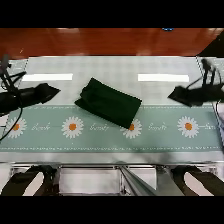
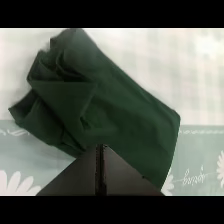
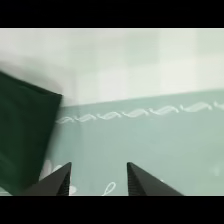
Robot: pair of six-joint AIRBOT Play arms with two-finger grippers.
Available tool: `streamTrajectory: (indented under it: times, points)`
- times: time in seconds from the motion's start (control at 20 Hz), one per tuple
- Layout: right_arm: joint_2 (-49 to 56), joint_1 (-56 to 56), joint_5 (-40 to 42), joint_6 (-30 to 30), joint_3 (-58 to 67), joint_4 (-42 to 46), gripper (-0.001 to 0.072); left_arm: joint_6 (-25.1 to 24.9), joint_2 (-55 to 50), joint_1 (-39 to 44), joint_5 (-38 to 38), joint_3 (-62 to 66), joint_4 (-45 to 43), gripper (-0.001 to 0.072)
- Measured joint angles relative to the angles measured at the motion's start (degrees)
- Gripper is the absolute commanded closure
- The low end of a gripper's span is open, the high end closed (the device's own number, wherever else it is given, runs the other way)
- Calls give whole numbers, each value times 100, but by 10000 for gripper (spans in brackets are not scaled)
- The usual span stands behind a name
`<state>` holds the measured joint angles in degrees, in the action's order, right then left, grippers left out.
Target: Fold the shirts.
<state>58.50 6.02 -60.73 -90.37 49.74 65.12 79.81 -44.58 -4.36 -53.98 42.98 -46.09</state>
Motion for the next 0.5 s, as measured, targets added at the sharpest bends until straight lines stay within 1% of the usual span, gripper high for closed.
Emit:
streamTrajectory:
  times: [0.1, 0.2, 0.35, 0.5]
  points:
    - [63, -140, 605, 367, -678, -754, 292, -24, -7, 107, -4, -144, 2, 690]
    - [428, -393, 1062, 708, -1034, -1434, 292, -42, -9, 166, -2, -236, 2, 690]
    - [1226, -774, 1421, 1196, -1239, -2516, 293, -57, -9, 205, -2, -297, 2, 690]
    - [1989, -1117, 1486, 1718, -1154, -3523, 294, -70, -9, 223, 0, -323, 2, 690]
